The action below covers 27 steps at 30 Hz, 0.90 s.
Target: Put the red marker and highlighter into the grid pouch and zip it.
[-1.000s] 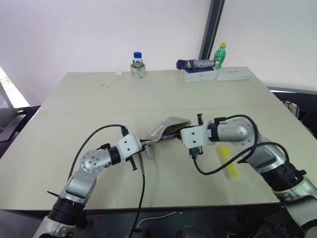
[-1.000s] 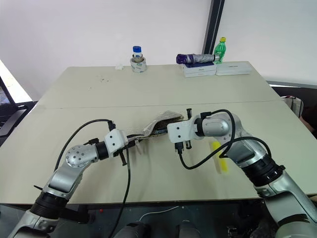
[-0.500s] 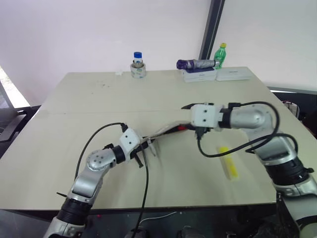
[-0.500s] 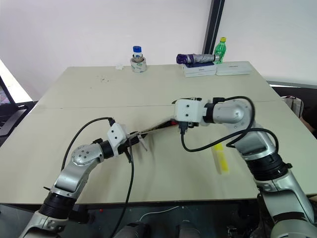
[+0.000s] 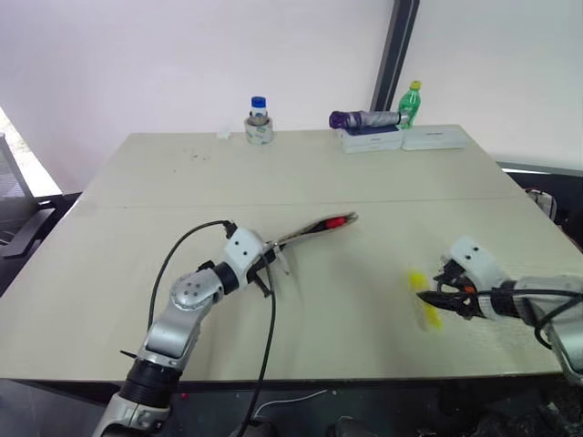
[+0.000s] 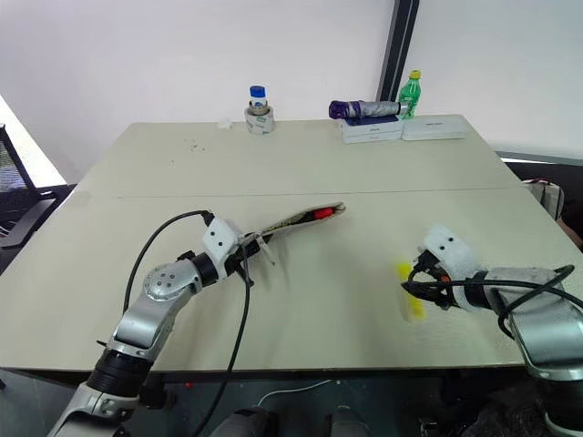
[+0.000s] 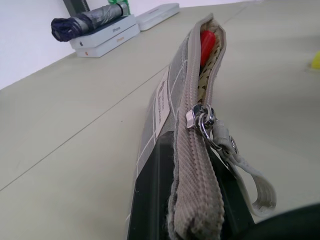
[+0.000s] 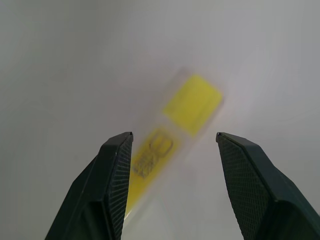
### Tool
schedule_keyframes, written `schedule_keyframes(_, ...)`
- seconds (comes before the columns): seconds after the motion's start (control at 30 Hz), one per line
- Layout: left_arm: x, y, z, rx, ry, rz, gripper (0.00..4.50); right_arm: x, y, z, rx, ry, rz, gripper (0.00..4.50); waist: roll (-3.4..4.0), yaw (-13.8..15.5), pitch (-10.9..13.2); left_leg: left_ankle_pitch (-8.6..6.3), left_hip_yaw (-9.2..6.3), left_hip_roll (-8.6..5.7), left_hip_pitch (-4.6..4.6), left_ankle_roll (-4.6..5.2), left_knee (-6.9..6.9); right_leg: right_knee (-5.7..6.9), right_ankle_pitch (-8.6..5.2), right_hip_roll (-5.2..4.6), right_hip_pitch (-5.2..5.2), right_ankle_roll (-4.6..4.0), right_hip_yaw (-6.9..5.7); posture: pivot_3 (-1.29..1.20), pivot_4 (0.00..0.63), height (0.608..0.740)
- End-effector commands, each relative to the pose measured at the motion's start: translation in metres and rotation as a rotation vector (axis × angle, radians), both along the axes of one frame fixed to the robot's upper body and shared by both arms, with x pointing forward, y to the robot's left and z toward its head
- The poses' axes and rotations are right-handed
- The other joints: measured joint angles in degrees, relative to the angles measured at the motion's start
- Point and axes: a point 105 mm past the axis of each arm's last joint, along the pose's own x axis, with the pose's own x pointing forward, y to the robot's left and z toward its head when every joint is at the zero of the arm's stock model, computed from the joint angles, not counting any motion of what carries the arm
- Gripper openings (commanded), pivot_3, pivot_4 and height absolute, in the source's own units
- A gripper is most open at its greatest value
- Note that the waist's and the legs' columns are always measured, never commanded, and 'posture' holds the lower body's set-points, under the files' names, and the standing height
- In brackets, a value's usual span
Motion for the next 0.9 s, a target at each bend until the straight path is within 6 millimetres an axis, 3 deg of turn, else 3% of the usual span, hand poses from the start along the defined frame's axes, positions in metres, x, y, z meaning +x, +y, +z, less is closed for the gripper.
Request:
schedule_keyframes(0.03,-0.002,-0.009,0.011,-0.005,-0.049,-0.055,0.0,-0.007,0.001,0.002,0.034,0.002,-0.063,2.73,0.0,0.0,0.0,0.0,0.0,-0.01,0.0,0.0,0.01,-0.01,0.0,0.0,0.01,0.0,0.0,0.0,0.15,0.74)
schedule_keyframes(0.3,-0.003,-0.015,0.012,0.0,-0.055,-0.09,0.0,-0.012,0.004,-0.018,0.076,0.075,-0.157,2.73,-0.03,0.1,0.0,-0.01,-0.02,-0.01,0.03,0.02,0.03,-0.03,0.01,0.0,0.08,0.03,-0.02,0.0,0.15,0.74)
schedule_keyframes(0.4,-0.003,-0.016,0.012,0.0,-0.057,-0.094,0.0,-0.008,-0.001,-0.019,0.04,0.064,-0.178,1.86,-0.03,0.0,0.0,-0.01,-0.02,-0.01,0.08,0.02,0.03,-0.03,0.01,0.0,0.13,0.03,-0.02,0.0,0.15,0.74)
schedule_keyframes(0.47,-0.002,-0.016,0.012,0.001,-0.059,-0.094,0.0,-0.005,-0.003,-0.017,0.014,0.05,-0.176,0.89,-0.03,0.0,0.0,-0.01,-0.02,-0.01,0.09,0.02,0.03,-0.04,0.01,0.0,0.14,0.03,-0.02,0.0,0.15,0.74)
schedule_keyframes(0.57,-0.002,-0.014,0.011,0.021,-0.066,-0.091,0.0,0.004,0.004,0.009,-0.121,-0.095,-0.006,0.85,-0.02,0.0,0.0,-0.01,-0.01,-0.02,0.11,0.02,0.03,-0.04,0.02,0.0,0.16,0.03,-0.03,0.0,0.15,0.74)
schedule_keyframes(0.73,-0.002,-0.013,0.01,0.046,-0.083,-0.093,0.0,0.009,0.041,0.074,-0.248,-0.38,0.375,0.85,-0.03,-0.2,0.0,-0.01,0.0,0.0,0.13,0.03,-0.02,-0.07,0.01,0.02,0.16,0.05,-0.04,0.0,0.15,0.74)
schedule_keyframes(0.9,-0.003,-0.017,0.011,0.064,-0.106,-0.108,0.0,0.02,0.058,0.103,-0.327,-0.472,0.491,0.85,-0.09,-0.1,0.0,-0.01,0.0,0.02,0.16,0.02,-0.01,-0.1,0.01,0.03,0.21,0.05,-0.06,0.0,0.15,0.74)
